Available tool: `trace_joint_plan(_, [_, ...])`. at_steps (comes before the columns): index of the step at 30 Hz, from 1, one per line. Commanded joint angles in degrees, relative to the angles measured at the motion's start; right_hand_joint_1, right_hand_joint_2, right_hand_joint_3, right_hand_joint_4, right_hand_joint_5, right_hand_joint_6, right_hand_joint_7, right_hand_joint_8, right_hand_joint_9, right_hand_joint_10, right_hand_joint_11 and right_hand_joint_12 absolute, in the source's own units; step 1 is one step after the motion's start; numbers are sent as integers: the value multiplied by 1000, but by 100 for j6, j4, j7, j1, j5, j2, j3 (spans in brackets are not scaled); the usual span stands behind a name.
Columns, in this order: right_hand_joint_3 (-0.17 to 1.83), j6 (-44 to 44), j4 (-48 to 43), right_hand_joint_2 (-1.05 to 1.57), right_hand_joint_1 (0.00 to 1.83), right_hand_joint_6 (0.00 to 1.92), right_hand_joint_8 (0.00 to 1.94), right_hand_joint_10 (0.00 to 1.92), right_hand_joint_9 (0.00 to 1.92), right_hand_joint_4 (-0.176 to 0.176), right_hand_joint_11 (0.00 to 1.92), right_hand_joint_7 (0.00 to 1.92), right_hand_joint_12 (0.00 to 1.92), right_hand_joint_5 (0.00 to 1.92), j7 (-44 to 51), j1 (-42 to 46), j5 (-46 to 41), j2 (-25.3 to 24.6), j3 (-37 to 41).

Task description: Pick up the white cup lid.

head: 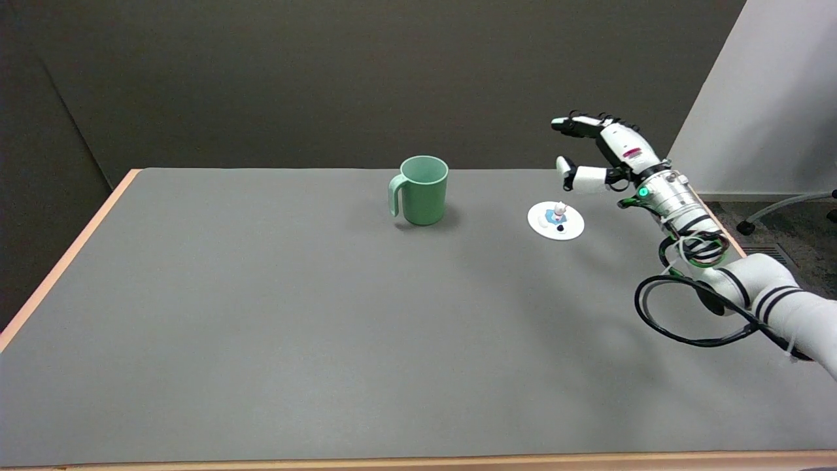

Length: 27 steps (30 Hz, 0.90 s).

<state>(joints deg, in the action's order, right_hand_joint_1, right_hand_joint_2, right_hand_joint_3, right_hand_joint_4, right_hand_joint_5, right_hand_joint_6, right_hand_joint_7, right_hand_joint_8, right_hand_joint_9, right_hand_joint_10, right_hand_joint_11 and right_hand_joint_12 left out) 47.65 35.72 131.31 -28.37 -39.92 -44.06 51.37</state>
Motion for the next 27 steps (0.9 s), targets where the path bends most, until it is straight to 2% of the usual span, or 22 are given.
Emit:
trace_joint_plan(1, [1055,-364,-1012,689,618,208,157,175,452,42,225,504,619,515,38,-646,1444,-462,-59])
trace_joint_plan(9, [1056,-379,-1188,702,644,215,153,165,438,43,240,494,581,533,38,-641,1851,-440,-10])
trace_joint_plan(27, [1056,-795,-1254,707,660,218,153,169,469,49,257,507,587,542,-2,-343,1855,-135,6])
